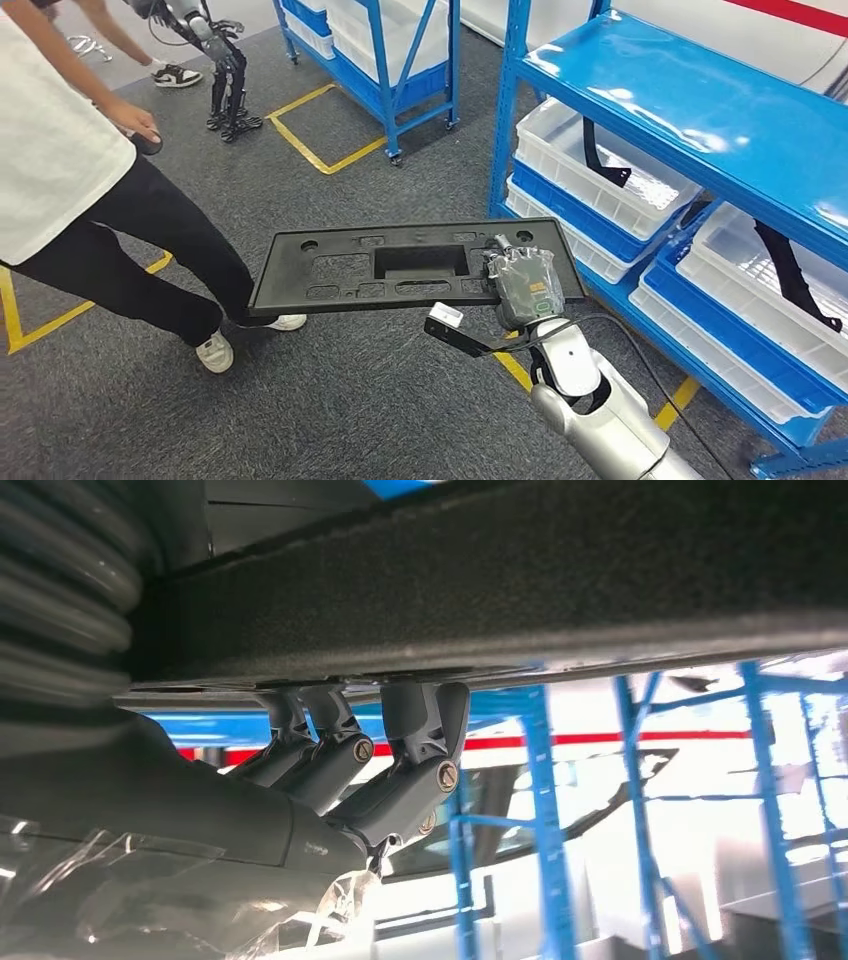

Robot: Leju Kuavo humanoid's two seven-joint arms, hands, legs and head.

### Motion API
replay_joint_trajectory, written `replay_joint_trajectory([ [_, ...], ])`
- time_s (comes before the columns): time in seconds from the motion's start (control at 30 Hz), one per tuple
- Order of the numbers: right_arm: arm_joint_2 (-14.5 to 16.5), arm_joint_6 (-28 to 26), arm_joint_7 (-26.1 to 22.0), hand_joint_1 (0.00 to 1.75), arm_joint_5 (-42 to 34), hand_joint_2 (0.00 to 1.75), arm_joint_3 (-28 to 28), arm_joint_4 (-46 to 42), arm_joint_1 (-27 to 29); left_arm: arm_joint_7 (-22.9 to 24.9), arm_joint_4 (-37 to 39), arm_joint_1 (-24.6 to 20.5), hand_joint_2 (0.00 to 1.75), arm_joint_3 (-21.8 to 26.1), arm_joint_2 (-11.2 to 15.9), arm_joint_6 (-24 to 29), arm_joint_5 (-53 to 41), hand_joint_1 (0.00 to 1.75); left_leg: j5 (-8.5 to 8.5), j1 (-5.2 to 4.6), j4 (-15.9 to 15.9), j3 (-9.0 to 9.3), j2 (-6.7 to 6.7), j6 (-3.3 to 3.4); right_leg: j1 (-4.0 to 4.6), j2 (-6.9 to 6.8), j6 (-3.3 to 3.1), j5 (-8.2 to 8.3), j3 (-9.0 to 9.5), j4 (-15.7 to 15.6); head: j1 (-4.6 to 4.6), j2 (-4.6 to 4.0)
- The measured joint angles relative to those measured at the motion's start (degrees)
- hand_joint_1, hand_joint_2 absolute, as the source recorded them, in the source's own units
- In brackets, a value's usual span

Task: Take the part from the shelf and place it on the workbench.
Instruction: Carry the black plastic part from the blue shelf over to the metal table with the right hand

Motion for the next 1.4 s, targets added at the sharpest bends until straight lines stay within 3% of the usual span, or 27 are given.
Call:
replay_joint_trajectory([
  [0.07, 0.0, 0.0, 0.1, 1.75, 0.0, 1.75, 0.0, 0.0, -0.1, 0.1, 0.0, -0.2, 1.75, 0.2, 0.1, 0.0, -0.1, 0.00, 4.14, -0.84, -8.9, 4.40, 1.97, 0.68, 0.18, -1.08, 0.26, -0.54, 0.52, 0.0, -0.01, 0.01],
  [0.1, 0.0, 0.0, 0.2, 1.75, 0.1, 1.75, 0.0, 0.0, -0.2, 0.1, 0.0, -0.3, 1.75, 0.2, 0.1, 0.0, -0.2, 0.00, 5.31, -1.28, -12.5, 6.22, 3.06, 1.01, 0.36, -1.57, 0.46, -0.78, 0.67, 0.0, -0.01, 0.01],
  [0.17, 0.0, 0.1, 0.3, 1.75, 0.1, 1.75, 0.0, 0.0, -0.1, 0.1, 0.0, -0.7, 1.75, 0.3, 0.3, 0.1, -0.6, 0.00, 5.59, -1.93, -15.3, 7.56, 3.89, 1.51, 0.75, -2.53, 0.78, -1.03, 0.72, 0.0, 0.00, 0.01],
  [0.23, -0.1, 0.1, 0.4, 1.75, 0.1, 1.75, 0.0, 0.0, 0.0, -0.1, 0.0, -0.9, 1.75, 0.4, 0.4, 0.2, -1.0, 0.00, 5.43, -1.85, -15.7, 7.59, 2.64, 1.96, 0.67, -3.31, 1.06, -1.48, 0.80, 0.2, 0.01, 0.01],
  [0.3, -0.2, -0.1, 0.3, 1.75, 0.1, 1.75, 0.0, 0.0, 0.2, -0.6, 0.0, -1.1, 1.75, 0.6, 0.5, 0.2, -1.2, 0.00, 5.45, -1.64, -16.0, 7.87, 1.51, 2.42, 0.39, -1.42, 1.26, -3.60, -0.34, 3.2, -0.01, 0.01],
  [0.37, -0.6, -0.5, 0.2, 1.75, 0.0, 1.75, 0.0, 0.0, 0.6, -1.0, 0.0, -1.6, 1.75, 1.0, 0.6, 0.2, -1.4, 0.00, 5.46, -1.50, -16.1, 8.06, 0.30, 2.80, 0.38, 1.48, 1.22, -7.17, -4.43, 11.3, -0.02, 0.01],
  [0.4, -0.7, -0.6, 0.0, 1.75, 0.0, 1.75, 0.0, 0.1, 0.8, -0.9, 0.0, -1.8, 1.75, 1.1, 0.6, 0.1, -1.6, 0.00, 5.47, -1.48, -16.1, 8.13, -0.38, 2.92, 0.47, 2.10, 1.21, -8.46, -6.87, 15.6, -0.01, 0.01],
  [0.43, -0.9, -0.7, -0.1, 1.75, 0.0, 1.75, 0.0, 0.1, 1.1, -0.7, 0.0, -1.9, 1.75, 1.2, 0.6, 0.0, -1.8, 0.00, 5.45, -1.48, -16.1, 8.23, -1.10, 2.97, 0.56, 2.39, 1.22, -8.83, -8.73, 18.5, -0.01, 0.01],
  [0.47, -0.9, -0.7, -0.2, 1.75, 0.0, 1.75, 0.0, 0.1, 1.3, -0.4, 0.0, -1.9, 1.75, 1.2, 0.5, -0.2, -1.9, 0.00, 5.42, -1.47, -16.1, 8.36, -1.82, 2.99, 0.60, 2.52, 1.19, -7.99, -9.47, 18.9, -0.01, 0.01],
  [0.53, -0.9, -0.7, -0.3, 1.75, 0.0, 1.75, 0.0, 0.2, 1.4, 0.3, 0.0, -1.9, 1.75, 1.3, 0.5, -0.4, -2.2, 0.00, 5.31, -1.41, -16.1, 8.75, -3.27, 2.98, 0.61, 3.18, 0.89, -3.50, -7.54, 13.0, -0.01, 0.01],
  [0.6, -0.9, -0.6, -0.4, 1.75, 0.0, 1.75, 0.0, 0.2, 1.2, 0.6, 0.0, -1.9, 1.75, 1.3, 0.4, -0.5, -2.3, 0.00, 5.12, -1.39, -16.0, 8.93, -4.68, 2.77, 0.37, 5.79, 0.53, 0.77, -4.05, 4.7, -0.01, 0.01],
  [0.67, -1.0, -0.4, -0.3, 1.75, 0.1, 1.75, 0.0, 0.1, 1.1, 0.7, 0.0, -1.9, 1.75, 1.3, 0.3, -0.5, -2.4, 0.00, 5.03, -1.29, -15.9, 8.69, -5.92, 2.38, 0.24, 7.36, 0.46, 1.71, -2.31, 0.9, -0.01, 0.01],
  [0.73, -0.9, -0.2, -0.3, 1.75, 0.2, 1.75, 0.0, 0.1, 1.0, 0.7, 0.0, -1.6, 1.75, 1.4, 0.4, -0.4, -2.5, 0.00, 5.00, -1.11, -15.9, 8.45, -6.86, 1.78, 0.24, 6.22, 0.28, 1.42, -1.86, 0.2, -0.02, 0.01],
  [0.8, -0.9, -0.2, -0.2, 1.75, 0.3, 1.75, 0.0, 0.1, 0.8, 0.6, 0.0, -1.3, 1.75, 1.5, 0.3, -0.4, -2.6, 0.00, 3.53, -1.16, -13.6, 7.53, -4.84, 1.04, 0.10, 4.98, -0.17, 1.47, -1.34, -0.2, -0.08, 0.00],
  [0.87, -0.8, -0.2, -0.1, 1.75, 0.3, 1.75, 0.0, 0.1, 0.7, 0.5, 0.0, -1.3, 1.75, 1.5, 0.3, -0.4, -2.7, 0.00, 0.04, -1.07, -6.7, 4.59, -1.54, 0.42, 0.17, 3.71, -0.62, 1.38, -0.96, -0.4, -0.14, -0.01],
  [0.93, -0.8, -0.1, -0.1, 1.75, 0.4, 1.75, 0.0, 0.1, 0.6, 0.5, 0.0, -1.5, 1.75, 1.5, 0.2, -0.3, -2.8, 0.00, -3.36, -0.64, 1.6, 0.68, -0.44, -0.06, 0.29, 2.30, -0.93, 1.22, -0.83, -0.4, -0.14, 0.00],
  [0.97, -0.8, 0.0, -0.2, 1.75, 0.4, 1.75, 0.0, 0.1, 0.6, 0.5, 0.0, -1.5, 1.75, 1.5, 0.1, -0.3, -2.9, 0.00, -4.02, -0.43, 3.9, -0.48, -0.27, -0.25, 0.32, 1.56, -0.98, 1.12, -0.77, -0.4, -0.14, 0.00],
  [1.0, -0.7, 0.1, -0.2, 1.75, 0.5, 1.75, 0.0, 0.1, 0.6, 0.5, 0.0, -1.5, 1.75, 1.5, 0.0, -0.3, -2.9, 0.00, -3.32, -0.28, 3.2, -0.19, -0.16, -0.35, 0.34, 0.95, -0.94, 1.02, -0.69, -0.4, -0.14, 0.00],
  [1.03, -0.7, 0.2, -0.3, 1.75, 0.5, 1.75, 0.0, 0.1, 0.6, 0.5, 0.0, -1.5, 1.75, 1.5, 0.0, -0.3, -3.0, 0.00, -1.65, -0.21, 0.2, 1.30, 0.09, -0.38, 0.35, 0.35, -0.86, 0.86, -0.53, -0.4, -0.14, 0.00],
  [1.1, -0.5, 0.2, -0.4, 1.75, 0.6, 1.75, 0.0, 0.1, 0.4, 0.4, 0.0, -1.7, 1.75, 1.6, -0.1, -0.2, -3.0, 0.00, 2.56, -0.57, -9.3, 6.23, 1.95, -0.17, 0.49, -0.78, -0.49, 0.40, -0.11, -0.3, -0.15, 0.00],
  [1.13, -0.4, 0.2, -0.4, 1.75, 0.6, 1.75, 0.0, 0.1, 0.3, 0.4, 0.0, -1.9, 1.75, 1.6, -0.1, -0.2, -3.0, 0.00, 3.79, -0.96, -13.0, 8.13, 3.00, 0.10, 0.61, -1.31, -0.27, 0.19, -0.01, -0.3, -0.15, 0.00],
  [1.2, -0.4, 0.2, -0.5, 1.75, 0.7, 1.75, 0.0, 0.1, 0.2, 0.3, 0.0, -2.3, 1.75, 1.6, -0.1, -0.2, -3.1, 0.00, 4.26, -1.72, -15.9, 9.45, 3.91, 0.62, 0.86, -2.44, 0.18, -0.12, 0.01, -0.1, -0.15, 0.00],
  [1.23, -0.4, 0.2, -0.5, 1.75, 0.7, 1.75, 0.0, 0.1, 0.2, 0.3, 0.0, -2.3, 1.75, 1.6, -0.1, -0.3, -3.1, 0.00, 4.23, -1.81, -16.1, 9.38, 3.33, 0.97, 0.84, -3.09, 0.41, -0.25, 0.03, -0.1, -0.14, 0.00],
  [1.27, -0.4, 0.2, -0.5, 1.75, 0.7, 1.75, 0.0, 0.1, 0.2, 0.3, 0.0, -2.3, 1.75, 1.6, -0.1, -0.3, -3.2, 0.00, 4.30, -1.74, -16.2, 9.40, 2.70, 1.26, 0.69, -3.04, 0.65, -0.64, 0.01, 0.2, -0.14, 0.01],
  [1.33, -0.3, 0.3, -0.5, 1.75, 0.8, 1.75, 0.0, 0.1, 0.2, 0.5, 0.0, -2.3, 1.75, 1.6, -0.2, -0.4, -3.4, 0.00, 4.45, -1.40, -16.5, 9.65, 1.50, 1.99, 0.39, -0.82, 1.01, -2.71, -1.35, 3.4, -0.14, 0.01],
  [1.4, -0.3, 0.4, -0.5, 1.75, 0.9, 1.75, 0.0, 0.1, 0.3, 0.6, 0.0, -2.5, 1.75, 1.6, -0.2, -0.4, -3.7, 0.00, 4.51, -1.13, -16.6, 9.83, 0.34, 2.49, 0.28, 1.96, 1.21, -6.30, -5.46, 11.7, -0.14, 0.01],
])
